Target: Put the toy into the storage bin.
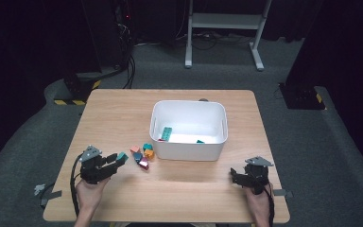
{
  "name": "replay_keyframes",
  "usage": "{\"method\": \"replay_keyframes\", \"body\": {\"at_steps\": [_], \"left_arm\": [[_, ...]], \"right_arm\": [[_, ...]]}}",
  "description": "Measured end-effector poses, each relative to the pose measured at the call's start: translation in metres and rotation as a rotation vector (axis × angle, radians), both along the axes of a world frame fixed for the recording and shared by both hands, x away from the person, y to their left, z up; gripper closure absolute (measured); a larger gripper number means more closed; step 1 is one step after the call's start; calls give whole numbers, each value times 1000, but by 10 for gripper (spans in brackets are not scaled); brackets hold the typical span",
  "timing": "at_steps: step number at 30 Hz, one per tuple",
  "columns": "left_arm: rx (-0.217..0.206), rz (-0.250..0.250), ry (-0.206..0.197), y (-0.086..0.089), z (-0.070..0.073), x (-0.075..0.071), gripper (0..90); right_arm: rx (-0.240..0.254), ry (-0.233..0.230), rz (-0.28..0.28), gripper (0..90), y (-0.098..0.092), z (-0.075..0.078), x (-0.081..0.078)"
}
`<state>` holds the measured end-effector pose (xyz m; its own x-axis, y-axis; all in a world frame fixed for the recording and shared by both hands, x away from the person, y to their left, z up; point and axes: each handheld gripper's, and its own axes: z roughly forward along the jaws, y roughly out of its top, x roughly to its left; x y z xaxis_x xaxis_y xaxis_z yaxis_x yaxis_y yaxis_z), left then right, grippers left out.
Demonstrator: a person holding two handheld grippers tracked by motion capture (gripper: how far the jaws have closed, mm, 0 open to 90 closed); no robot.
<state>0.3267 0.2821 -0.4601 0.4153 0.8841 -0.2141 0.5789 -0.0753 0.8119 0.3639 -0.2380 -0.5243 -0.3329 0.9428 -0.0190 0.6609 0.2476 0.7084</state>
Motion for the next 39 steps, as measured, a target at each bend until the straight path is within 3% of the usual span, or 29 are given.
{"method": "replay_keyframes", "body": {"at_steps": [9,16,24,30,39], "left_arm": [[-12,-21,15,-6,12,5,574],[4,-18,23,-12,20,7,574],[3,-29,-3,-18,33,9,574],[13,-46,0,-23,40,14,574],[1,-80,-25,-32,63,21,574]], "right_arm": [[-2,-2,2,137,0,0,0],[-1,0,2,137,0,0,0],[-1,0,3,137,0,0,0],[-1,0,3,137,0,0,0],[-1,-1,2,138,0,0,0]]}}
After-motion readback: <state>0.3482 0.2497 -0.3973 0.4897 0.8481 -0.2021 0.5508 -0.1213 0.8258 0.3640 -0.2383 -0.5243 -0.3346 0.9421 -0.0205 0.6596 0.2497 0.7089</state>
